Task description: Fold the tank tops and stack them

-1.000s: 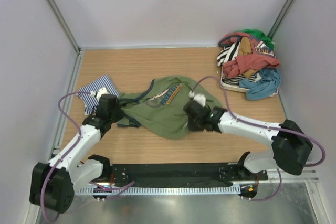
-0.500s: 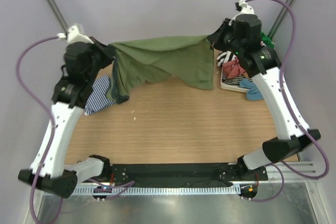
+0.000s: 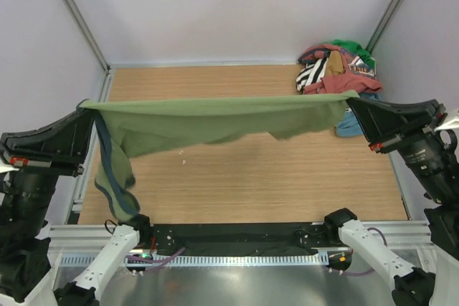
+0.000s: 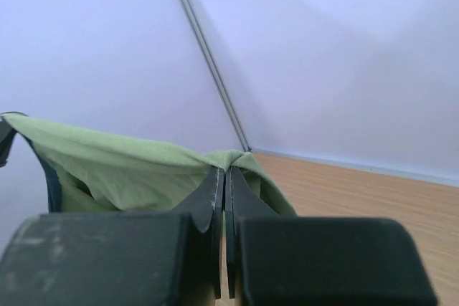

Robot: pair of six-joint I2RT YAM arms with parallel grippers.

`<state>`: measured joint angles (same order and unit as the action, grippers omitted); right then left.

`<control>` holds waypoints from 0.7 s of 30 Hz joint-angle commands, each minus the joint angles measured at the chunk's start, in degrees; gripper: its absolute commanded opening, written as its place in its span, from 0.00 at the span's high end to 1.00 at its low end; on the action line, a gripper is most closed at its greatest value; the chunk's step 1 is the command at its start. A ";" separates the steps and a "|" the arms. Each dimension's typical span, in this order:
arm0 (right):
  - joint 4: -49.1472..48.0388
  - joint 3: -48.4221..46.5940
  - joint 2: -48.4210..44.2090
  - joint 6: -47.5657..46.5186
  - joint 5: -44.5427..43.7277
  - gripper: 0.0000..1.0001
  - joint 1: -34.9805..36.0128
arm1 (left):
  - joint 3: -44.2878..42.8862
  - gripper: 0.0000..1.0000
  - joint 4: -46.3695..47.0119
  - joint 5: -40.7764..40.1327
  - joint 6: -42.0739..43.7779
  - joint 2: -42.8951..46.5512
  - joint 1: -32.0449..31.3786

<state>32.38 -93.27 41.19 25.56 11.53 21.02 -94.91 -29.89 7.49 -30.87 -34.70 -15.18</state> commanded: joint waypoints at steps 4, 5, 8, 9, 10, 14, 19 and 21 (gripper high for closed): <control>3.73 0.37 2.49 -3.23 -1.32 0.99 -0.27 | 6.83 1.00 1.05 2.18 -1.46 -3.09 0.68; 4.44 0.46 4.32 -3.32 -3.60 0.99 -0.19 | 10.07 1.00 2.28 2.62 -1.99 -3.27 0.59; 5.24 0.81 9.06 -4.03 -9.57 0.99 -0.27 | 15.87 1.00 6.59 3.67 -4.45 -5.37 0.68; 4.71 1.51 10.48 -4.20 -10.38 0.99 -0.19 | 16.77 1.00 7.29 3.68 -5.07 -6.60 0.59; 2.97 1.95 11.62 -4.38 -10.82 0.99 -0.19 | 17.56 1.00 8.35 3.42 -5.34 -8.96 0.68; -0.56 0.03 19.52 -4.20 -14.25 0.99 -0.36 | 13.82 1.00 7.75 -0.36 -3.68 -19.77 0.68; 0.30 -13.13 32.34 -3.94 -16.71 0.99 -0.62 | 0.19 1.00 2.56 -3.26 -0.77 -30.86 0.76; 1.80 -22.18 35.52 -2.98 -15.40 0.99 -3.16 | -7.19 1.00 0.11 -5.19 0.80 -32.97 0.68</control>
<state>37.43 -103.88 76.55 22.59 -2.22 20.18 -91.59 -30.55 5.72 -33.17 -69.69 -14.85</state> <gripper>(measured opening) 0.033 0.020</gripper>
